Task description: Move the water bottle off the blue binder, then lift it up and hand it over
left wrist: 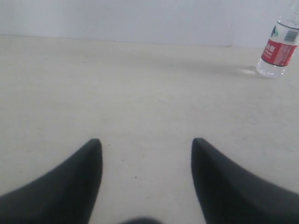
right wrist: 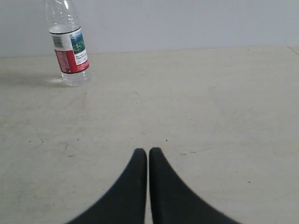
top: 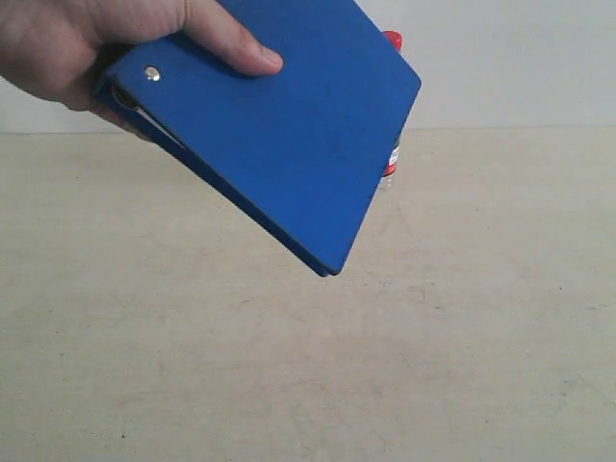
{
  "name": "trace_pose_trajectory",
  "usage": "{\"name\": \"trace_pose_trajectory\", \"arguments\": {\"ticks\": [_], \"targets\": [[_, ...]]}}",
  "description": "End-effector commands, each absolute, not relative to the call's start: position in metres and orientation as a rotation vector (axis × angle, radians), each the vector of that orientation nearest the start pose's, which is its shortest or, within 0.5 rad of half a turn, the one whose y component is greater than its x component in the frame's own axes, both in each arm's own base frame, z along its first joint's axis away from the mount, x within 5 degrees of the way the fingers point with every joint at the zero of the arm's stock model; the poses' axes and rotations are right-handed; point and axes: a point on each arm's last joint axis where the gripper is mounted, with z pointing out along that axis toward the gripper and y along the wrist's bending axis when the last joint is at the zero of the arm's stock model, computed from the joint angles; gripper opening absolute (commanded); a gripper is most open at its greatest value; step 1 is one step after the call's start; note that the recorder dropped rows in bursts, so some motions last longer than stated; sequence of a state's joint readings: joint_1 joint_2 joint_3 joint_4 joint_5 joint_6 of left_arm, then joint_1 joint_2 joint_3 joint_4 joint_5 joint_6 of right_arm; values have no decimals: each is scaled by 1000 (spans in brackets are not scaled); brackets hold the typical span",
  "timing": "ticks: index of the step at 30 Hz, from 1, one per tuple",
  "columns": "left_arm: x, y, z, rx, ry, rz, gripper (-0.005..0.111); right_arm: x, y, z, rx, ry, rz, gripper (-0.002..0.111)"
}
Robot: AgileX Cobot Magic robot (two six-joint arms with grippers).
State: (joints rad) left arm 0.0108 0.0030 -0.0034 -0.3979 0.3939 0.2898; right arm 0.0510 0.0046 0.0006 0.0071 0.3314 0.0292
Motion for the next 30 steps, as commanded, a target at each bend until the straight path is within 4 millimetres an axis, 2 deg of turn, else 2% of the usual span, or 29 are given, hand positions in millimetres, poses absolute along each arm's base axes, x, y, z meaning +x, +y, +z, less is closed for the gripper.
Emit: {"name": "trace_pose_trajectory", "arguments": {"ticks": [1, 3, 7, 13, 15, 17, 19, 20, 24, 27, 30], "targets": [[53, -7, 182, 99, 1822, -40, 54, 54, 3, 184, -16, 1806, 64, 0], [53, -1, 182, 240, 1821, 173, 54, 54, 3, 184, -16, 1806, 64, 0], [54, 2, 185, 354, 1771, 305, 54, 54, 3, 184, -16, 1806, 64, 0], [54, -9, 187, 333, 1744, 133, 54, 54, 3, 184, -16, 1806, 64, 0], [54, -9, 187, 330, 1745, 130, 49, 54, 3, 184, -16, 1806, 64, 0], [54, -10, 186, 273, 1765, 62, 33, 54, 3, 184, -16, 1806, 64, 0], [54, -10, 186, 261, 1771, 46, 9, 54, 3, 184, -16, 1806, 64, 0], [53, -11, 185, 261, 1781, 35, 5, 54, 3, 184, -16, 1806, 64, 0], [52, -13, 181, 130, 1838, -102, 4, 54, 3, 184, -16, 1806, 64, 0], [52, -9, 178, -226, 1876, -304, 4, 54, 3, 184, -16, 1806, 64, 0], [52, 0, 178, -298, 1855, -221, 4, 54, 3, 184, -16, 1806, 64, 0]]}}
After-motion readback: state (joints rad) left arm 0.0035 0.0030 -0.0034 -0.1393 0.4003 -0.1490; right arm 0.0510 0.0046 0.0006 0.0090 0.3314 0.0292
